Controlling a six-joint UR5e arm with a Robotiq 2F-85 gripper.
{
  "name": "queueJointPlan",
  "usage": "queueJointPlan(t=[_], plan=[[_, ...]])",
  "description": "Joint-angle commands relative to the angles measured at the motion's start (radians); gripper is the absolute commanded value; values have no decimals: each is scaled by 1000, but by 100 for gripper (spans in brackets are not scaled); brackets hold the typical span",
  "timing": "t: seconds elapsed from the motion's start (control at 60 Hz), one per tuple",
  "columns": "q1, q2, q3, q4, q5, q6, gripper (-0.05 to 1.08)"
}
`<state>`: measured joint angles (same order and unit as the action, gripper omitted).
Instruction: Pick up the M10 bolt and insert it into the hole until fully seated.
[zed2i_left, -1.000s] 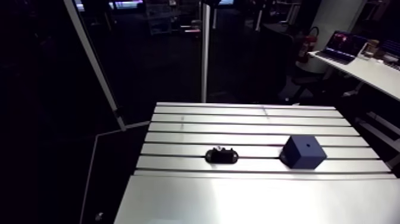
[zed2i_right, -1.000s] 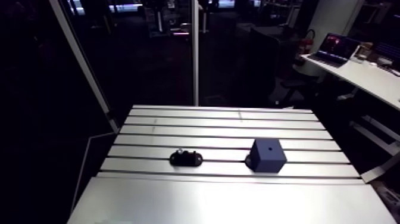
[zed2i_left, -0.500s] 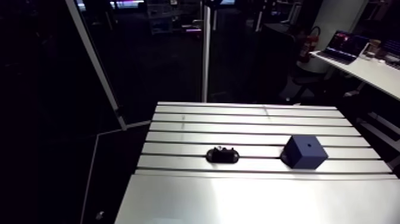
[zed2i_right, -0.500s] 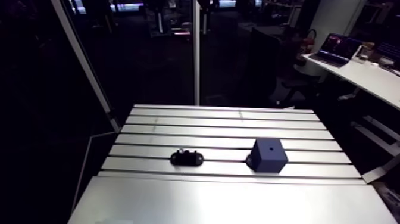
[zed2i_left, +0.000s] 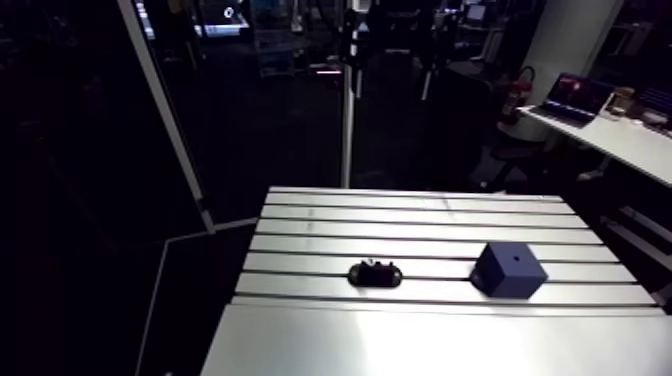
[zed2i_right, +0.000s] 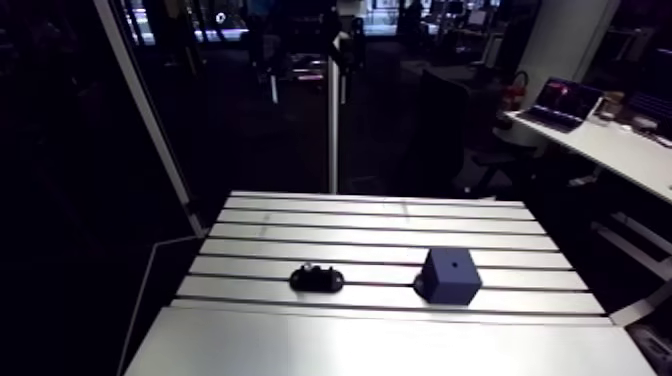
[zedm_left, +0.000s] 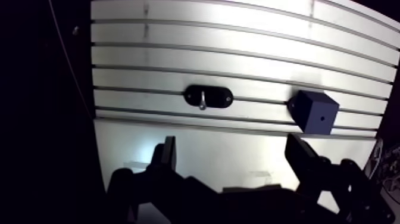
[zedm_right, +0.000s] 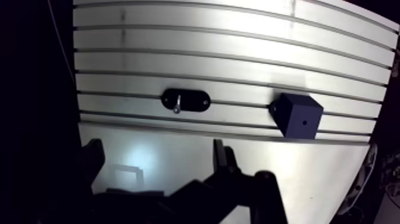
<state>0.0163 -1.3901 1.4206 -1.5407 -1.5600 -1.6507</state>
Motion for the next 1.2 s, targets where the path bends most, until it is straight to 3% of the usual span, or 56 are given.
queueJointPlan(t=[0.017, 0.167, 0.6, 0.783, 1.2], plan=[[1, -30, 81, -21, -2, -7, 1], [-5, -50, 158, -106, 0, -8, 1], [1, -50, 263, -212, -2, -5, 1], [2, -39, 327, -304, -1, 2, 1], [2, -15, 405, -376, 12, 9, 1]])
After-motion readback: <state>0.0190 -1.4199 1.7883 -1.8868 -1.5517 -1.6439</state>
